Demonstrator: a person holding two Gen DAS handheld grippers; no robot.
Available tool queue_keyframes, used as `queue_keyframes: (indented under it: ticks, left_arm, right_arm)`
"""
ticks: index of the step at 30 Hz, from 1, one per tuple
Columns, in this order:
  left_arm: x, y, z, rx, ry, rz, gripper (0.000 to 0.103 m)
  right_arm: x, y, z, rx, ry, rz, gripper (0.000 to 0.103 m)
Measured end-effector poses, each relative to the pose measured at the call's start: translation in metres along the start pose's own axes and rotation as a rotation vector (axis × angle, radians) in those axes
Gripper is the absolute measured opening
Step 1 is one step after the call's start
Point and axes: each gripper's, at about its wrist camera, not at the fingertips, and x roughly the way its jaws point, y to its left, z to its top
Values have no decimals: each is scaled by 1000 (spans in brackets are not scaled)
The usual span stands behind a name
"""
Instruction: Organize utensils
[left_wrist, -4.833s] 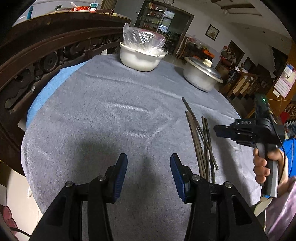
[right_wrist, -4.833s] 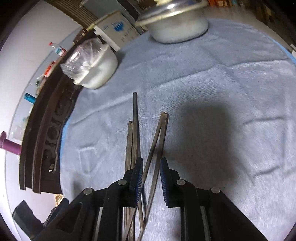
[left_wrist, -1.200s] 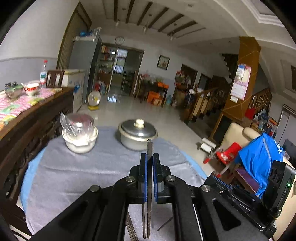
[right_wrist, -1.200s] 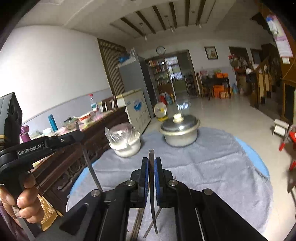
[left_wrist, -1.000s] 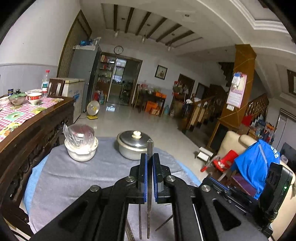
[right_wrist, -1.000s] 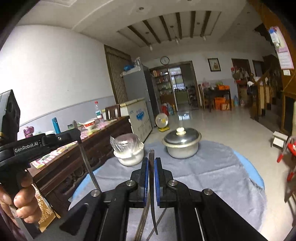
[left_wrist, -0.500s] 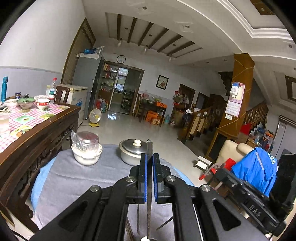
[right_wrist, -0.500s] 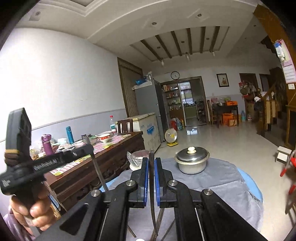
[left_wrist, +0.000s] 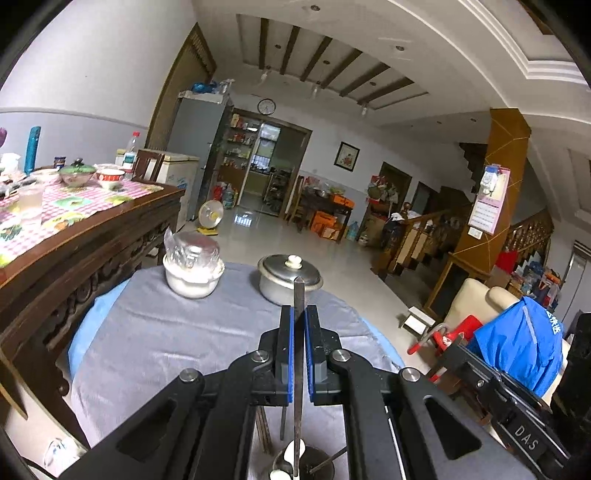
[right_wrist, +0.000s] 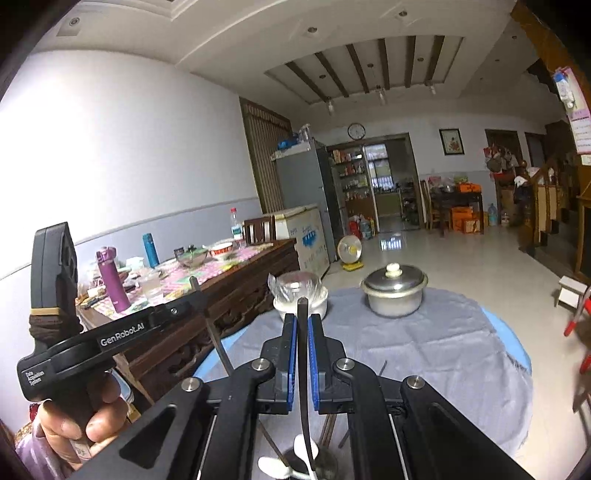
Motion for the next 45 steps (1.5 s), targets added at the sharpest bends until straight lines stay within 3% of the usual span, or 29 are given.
queue_keyframes:
  ticks: [12,28,30,32,34,38,40,45]
  left_arm:
    - [7,-10,-28,8,44,40,5]
    - [11,-11,-53,34,162,43,5]
    - [8,-11,-52,42,159,40,6]
    - [3,-10,-49,48,154,31,11]
    - [-2,-9,-46,47,137,37,25]
    - [-15,-1,-41,43,98,49,39]
    - [-22,4,-39,40,75,62,51]
    - [-33,13,-37,33,45,99,66]
  right_arm:
    - [8,-9,-28,44,110,-38,7]
    - [9,-16,-42,135,182,17,9]
    - [7,-21,-42,177,178,42,17]
    - [6,-25,-42,209,166,52,39]
    - [0,-29,-42,227,131,41,45]
    - [-8,-40,-41,266,89,14,45]
    - [-11,-47,-41,295,78,8,45]
    - [-15,-62,-47,341,75,-17,45]
